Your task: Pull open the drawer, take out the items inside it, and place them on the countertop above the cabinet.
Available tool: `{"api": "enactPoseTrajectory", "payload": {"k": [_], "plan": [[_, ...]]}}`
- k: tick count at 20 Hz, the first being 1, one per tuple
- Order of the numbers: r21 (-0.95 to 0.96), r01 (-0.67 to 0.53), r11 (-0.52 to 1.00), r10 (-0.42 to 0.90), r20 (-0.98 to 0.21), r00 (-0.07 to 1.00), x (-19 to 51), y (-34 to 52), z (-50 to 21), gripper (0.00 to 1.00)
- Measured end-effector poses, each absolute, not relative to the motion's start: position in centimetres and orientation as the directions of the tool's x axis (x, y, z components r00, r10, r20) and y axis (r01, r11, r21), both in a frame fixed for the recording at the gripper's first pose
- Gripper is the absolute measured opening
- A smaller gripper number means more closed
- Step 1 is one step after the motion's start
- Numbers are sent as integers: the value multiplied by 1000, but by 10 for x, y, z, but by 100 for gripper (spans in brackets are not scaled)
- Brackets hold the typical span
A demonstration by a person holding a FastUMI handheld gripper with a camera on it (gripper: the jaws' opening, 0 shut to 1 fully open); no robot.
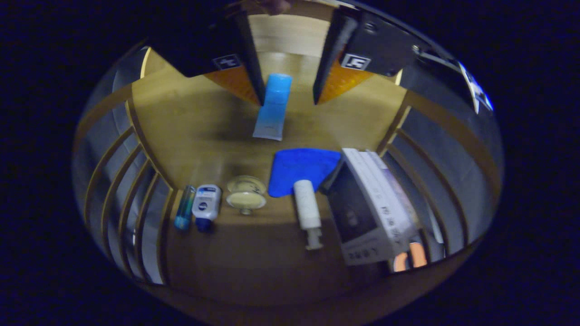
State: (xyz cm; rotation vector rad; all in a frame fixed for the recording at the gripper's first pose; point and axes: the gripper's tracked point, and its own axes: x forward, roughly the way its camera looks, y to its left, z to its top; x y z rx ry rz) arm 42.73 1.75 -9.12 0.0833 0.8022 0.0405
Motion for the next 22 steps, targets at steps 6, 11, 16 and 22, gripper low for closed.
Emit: {"api": "enactPoseTrajectory", "payload": {"k": [6, 11, 16, 22], "plan": [[58, -113, 992, 126, -539, 833, 367, 46, -34, 80], [74, -181, 981, 196, -381, 904, 311, 66, -1, 89], [47, -235, 971, 240, -182, 954, 260, 80, 16, 98], [-28, -224, 974, 223, -14, 975, 215, 73, -8, 98]]}}
